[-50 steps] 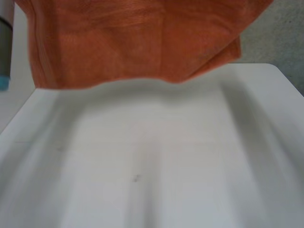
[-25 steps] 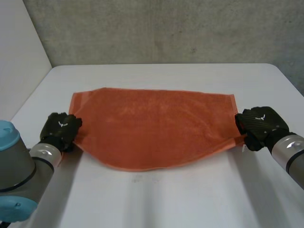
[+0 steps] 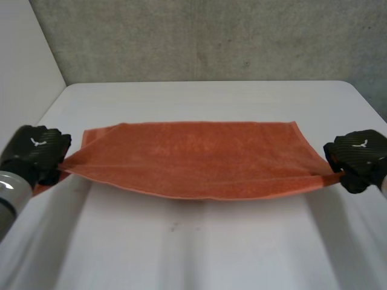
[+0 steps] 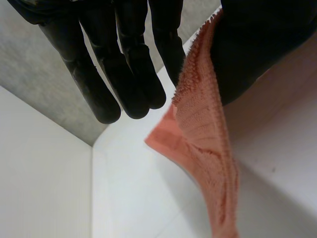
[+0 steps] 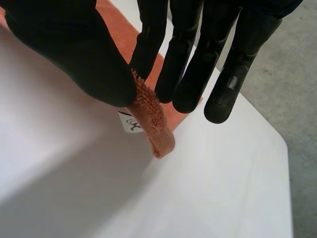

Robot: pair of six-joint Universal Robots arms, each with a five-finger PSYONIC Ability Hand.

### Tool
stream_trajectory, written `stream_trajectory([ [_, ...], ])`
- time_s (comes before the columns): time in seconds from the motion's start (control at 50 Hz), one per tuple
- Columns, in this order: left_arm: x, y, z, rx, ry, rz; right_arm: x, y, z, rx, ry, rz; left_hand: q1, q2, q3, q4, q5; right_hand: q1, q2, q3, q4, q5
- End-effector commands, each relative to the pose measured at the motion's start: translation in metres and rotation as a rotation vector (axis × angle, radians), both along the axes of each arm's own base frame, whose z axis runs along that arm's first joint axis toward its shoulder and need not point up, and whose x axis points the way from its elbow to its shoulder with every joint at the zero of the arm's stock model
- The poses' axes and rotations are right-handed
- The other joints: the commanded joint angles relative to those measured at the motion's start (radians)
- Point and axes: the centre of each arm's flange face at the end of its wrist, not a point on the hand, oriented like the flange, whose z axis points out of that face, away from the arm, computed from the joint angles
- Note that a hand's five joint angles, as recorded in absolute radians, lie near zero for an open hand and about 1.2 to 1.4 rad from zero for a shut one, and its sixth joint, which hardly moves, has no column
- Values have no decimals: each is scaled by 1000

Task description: Fold the laundry

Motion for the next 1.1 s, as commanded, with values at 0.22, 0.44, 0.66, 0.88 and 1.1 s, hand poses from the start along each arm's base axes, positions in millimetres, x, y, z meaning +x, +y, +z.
stream_trajectory([
  [0.22, 2, 25, -15, 164, -202, -62, -8, 31, -9, 193, 289, 127, 262, 199, 205, 202, 250, 433, 218, 211, 204, 227],
  [0.44, -12, -46, -59, 150, -208, -93, 7, -35, -55, 112, 228, 27, 262, 199, 205, 202, 250, 433, 218, 211, 204, 227],
  [0.66, -47, -129, -73, -134, -187, -134, 32, -117, -85, -67, 101, -43, 262, 199, 205, 202, 250, 433, 218, 211, 204, 227],
  [0.88, -62, -175, -108, -180, -180, -146, 57, -166, -106, -209, 103, -74, 262, 199, 205, 202, 250, 433, 218, 211, 204, 227],
  [1.1, -81, -172, -115, -250, -168, -178, 59, -185, -103, -316, 65, -108, -942, -1005, -999, -1002, -954, -789, -1004, -1011, -1018, -995],
])
